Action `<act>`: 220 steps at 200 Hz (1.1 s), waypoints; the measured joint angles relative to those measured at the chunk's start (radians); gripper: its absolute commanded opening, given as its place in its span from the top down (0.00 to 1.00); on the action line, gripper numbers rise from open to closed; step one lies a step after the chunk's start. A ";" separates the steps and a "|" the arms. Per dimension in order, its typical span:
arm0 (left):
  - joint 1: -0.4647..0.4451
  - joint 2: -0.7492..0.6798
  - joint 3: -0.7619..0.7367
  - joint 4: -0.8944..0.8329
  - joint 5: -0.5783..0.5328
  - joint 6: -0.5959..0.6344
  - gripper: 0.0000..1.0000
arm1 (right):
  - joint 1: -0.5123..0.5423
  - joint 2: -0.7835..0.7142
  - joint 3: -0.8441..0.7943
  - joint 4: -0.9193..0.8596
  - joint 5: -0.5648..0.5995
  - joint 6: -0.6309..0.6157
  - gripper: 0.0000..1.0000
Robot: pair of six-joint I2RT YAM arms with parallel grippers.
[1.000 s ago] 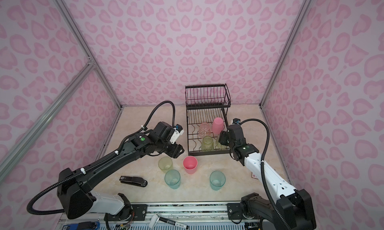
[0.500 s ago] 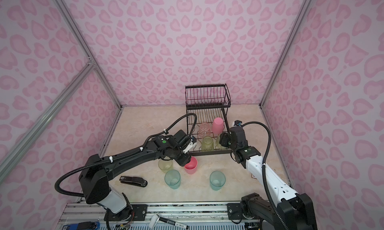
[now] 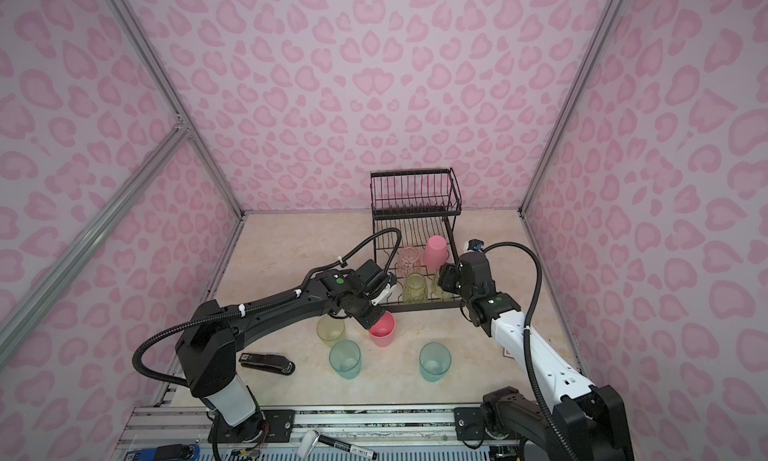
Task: Load the cups into the dish rack
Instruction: 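Reach the left gripper to the solid pink cup while right withdraws, then grasp the solid pink cup with the left gripper and lift it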
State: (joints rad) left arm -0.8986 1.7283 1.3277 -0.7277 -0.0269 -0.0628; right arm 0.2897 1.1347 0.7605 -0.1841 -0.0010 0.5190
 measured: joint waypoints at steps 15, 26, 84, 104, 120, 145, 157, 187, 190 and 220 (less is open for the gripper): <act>0.000 -0.001 0.000 0.000 -0.008 0.003 0.96 | 0.002 0.003 0.006 0.000 0.000 -0.006 0.31; 0.001 -0.005 0.001 -0.002 -0.013 0.005 0.96 | 0.005 0.003 0.011 0.000 0.000 -0.008 0.31; 0.058 -0.104 0.035 0.002 0.002 0.006 0.96 | 0.037 0.003 0.043 0.000 0.021 -0.026 0.29; 0.107 -0.148 0.035 0.005 0.058 0.001 0.96 | 0.052 0.003 0.052 -0.001 0.032 -0.031 0.29; 0.162 -0.186 0.032 0.028 0.100 -0.016 0.96 | 0.067 0.005 0.062 -0.001 0.038 -0.033 0.29; 0.259 -0.242 -0.014 0.093 0.217 -0.057 0.96 | 0.092 0.015 0.089 -0.001 0.053 -0.034 0.29; 0.304 -0.256 -0.039 0.120 0.285 -0.088 0.96 | 0.105 0.023 0.106 0.000 0.056 -0.034 0.28; 0.410 -0.293 -0.093 0.217 0.451 -0.180 0.96 | 0.150 0.054 0.153 0.000 0.060 -0.036 0.28; 0.419 -0.296 -0.098 0.228 0.466 -0.190 0.96 | 0.155 0.058 0.159 0.000 0.060 -0.037 0.28; 0.523 -0.309 -0.151 0.370 0.632 -0.318 0.96 | 0.202 0.111 0.228 0.005 0.059 -0.046 0.27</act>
State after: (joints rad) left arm -0.3759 1.4193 1.1763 -0.3576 0.6048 -0.3805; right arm 0.4919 1.2457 0.9882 -0.1787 0.0582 0.4732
